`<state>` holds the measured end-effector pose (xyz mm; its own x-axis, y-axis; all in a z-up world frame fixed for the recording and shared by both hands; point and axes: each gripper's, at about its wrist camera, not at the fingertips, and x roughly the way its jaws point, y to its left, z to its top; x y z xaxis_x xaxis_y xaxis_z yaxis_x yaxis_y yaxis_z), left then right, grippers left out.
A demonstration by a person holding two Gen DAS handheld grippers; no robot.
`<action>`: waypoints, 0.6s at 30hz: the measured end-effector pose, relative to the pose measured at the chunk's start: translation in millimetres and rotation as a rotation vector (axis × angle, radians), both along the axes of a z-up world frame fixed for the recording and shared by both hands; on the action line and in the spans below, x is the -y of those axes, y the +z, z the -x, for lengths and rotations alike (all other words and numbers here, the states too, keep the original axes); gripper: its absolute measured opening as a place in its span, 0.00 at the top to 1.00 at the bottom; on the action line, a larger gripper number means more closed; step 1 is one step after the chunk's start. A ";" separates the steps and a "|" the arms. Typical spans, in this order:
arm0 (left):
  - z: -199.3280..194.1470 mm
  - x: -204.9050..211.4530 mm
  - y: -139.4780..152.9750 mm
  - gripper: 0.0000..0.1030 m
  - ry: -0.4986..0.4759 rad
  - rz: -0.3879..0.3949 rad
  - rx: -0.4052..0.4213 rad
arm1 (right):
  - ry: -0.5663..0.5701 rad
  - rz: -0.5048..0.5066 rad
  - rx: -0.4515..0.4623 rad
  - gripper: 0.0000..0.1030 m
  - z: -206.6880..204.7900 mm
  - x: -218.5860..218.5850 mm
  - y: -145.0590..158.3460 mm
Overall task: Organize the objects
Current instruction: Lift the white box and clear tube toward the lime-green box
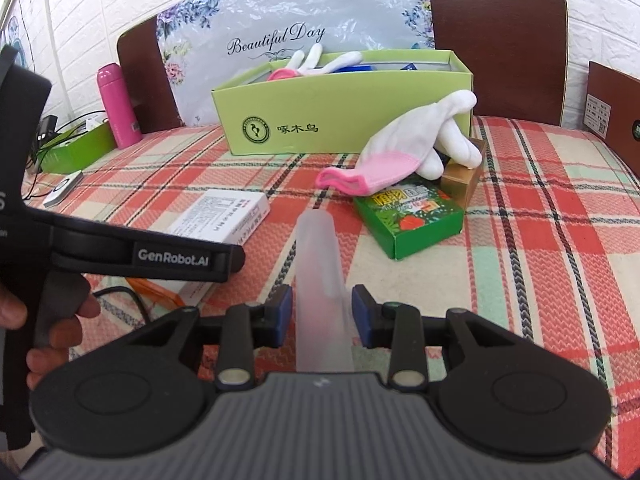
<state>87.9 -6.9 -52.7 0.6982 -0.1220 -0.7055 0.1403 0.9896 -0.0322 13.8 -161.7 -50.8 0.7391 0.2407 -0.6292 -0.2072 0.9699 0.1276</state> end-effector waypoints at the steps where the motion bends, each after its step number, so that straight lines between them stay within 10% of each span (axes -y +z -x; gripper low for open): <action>1: -0.3 -0.5 0.1 0.22 0.001 0.003 -0.001 | 0.001 0.002 0.000 0.69 0.0 0.1 0.0; 18: 4.7 -1.9 2.3 0.33 -0.043 0.018 0.016 | 0.022 0.014 0.011 0.74 8.4 -2.0 -0.3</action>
<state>83.1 -5.0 -50.3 0.7030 -0.1647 -0.6918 0.1832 0.9819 -0.0476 5.4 -159.7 -51.2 0.7407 0.2481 -0.6244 -0.2297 0.9668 0.1117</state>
